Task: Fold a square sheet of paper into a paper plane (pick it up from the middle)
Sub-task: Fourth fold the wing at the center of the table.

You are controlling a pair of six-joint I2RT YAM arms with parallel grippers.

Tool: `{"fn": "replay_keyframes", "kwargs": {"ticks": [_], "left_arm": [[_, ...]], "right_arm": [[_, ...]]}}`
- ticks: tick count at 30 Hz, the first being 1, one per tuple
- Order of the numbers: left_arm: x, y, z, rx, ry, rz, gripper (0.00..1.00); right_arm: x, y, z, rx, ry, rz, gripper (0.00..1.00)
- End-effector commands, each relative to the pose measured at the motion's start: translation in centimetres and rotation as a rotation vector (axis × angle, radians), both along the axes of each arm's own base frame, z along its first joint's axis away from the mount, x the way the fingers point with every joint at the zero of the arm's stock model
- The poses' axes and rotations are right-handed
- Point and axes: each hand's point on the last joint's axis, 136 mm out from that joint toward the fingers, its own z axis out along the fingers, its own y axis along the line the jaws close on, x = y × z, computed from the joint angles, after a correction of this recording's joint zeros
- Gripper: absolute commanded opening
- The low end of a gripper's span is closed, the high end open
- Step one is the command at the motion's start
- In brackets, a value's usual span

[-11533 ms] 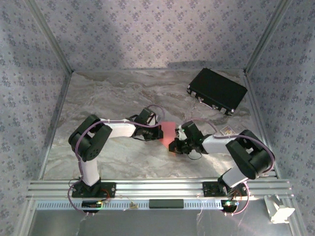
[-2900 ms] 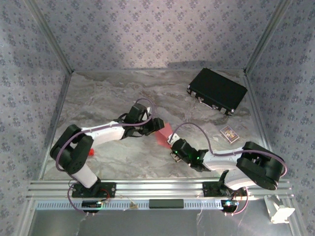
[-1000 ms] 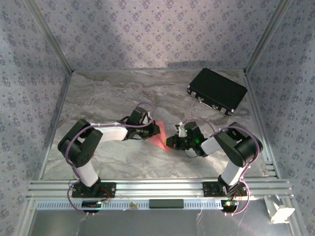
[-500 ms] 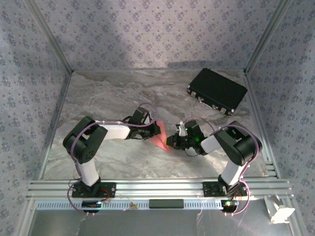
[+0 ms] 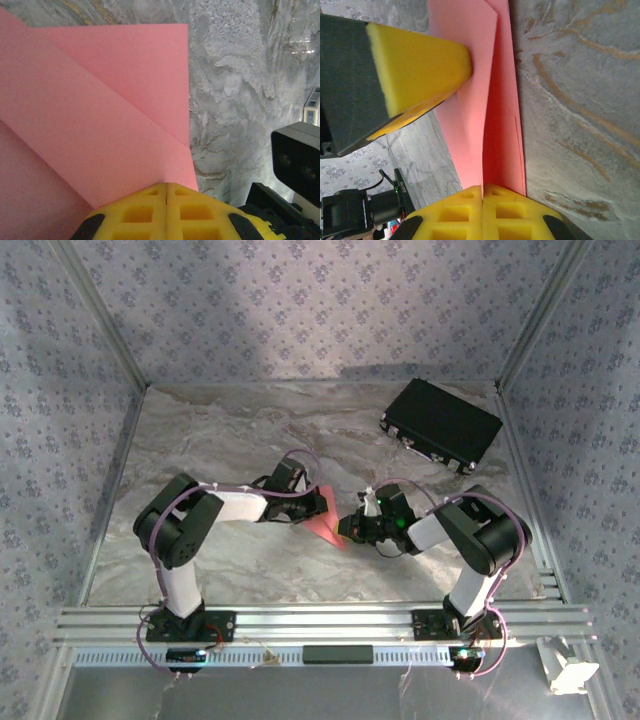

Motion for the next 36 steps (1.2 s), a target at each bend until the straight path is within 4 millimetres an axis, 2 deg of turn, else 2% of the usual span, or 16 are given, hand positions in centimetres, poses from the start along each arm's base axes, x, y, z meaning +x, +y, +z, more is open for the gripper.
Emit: {"fn": "replay_keyframes", "kwargs": {"ticks": [1, 6, 15, 20, 26, 32, 36], "left_arm": [[0.3, -0.6, 0.0, -0.002, -0.016, -0.025, 0.06], [0.2, -0.6, -0.5, 0.006, -0.003, -0.034, 0.06], [-0.8, 0.1, -2.6, 0.061, 0.064, -0.044, 0.03], [-1.1, 0.4, -3.1, 0.077, 0.075, -0.049, 0.02], [-1.3, 0.5, -3.1, 0.077, 0.075, -0.051, 0.02], [-1.3, 0.4, -3.0, 0.073, 0.075, -0.052, 0.02], [-1.3, 0.5, -3.1, 0.076, 0.075, -0.053, 0.02]], "right_arm": [[-0.7, -1.2, -2.9, -0.092, 0.096, -0.042, 0.00], [-0.7, -1.3, -2.9, -0.095, 0.098, -0.044, 0.00], [-0.7, -1.2, -2.4, -0.098, 0.093, -0.039, 0.01], [-0.9, -1.0, -0.8, -0.127, 0.052, 0.008, 0.16], [-1.8, -1.3, -0.4, -0.185, 0.043, 0.063, 0.24], [-2.8, -1.4, -0.8, -0.192, 0.060, 0.098, 0.23], [-3.4, -2.1, -1.6, -0.229, 0.081, 0.099, 0.16]]}}
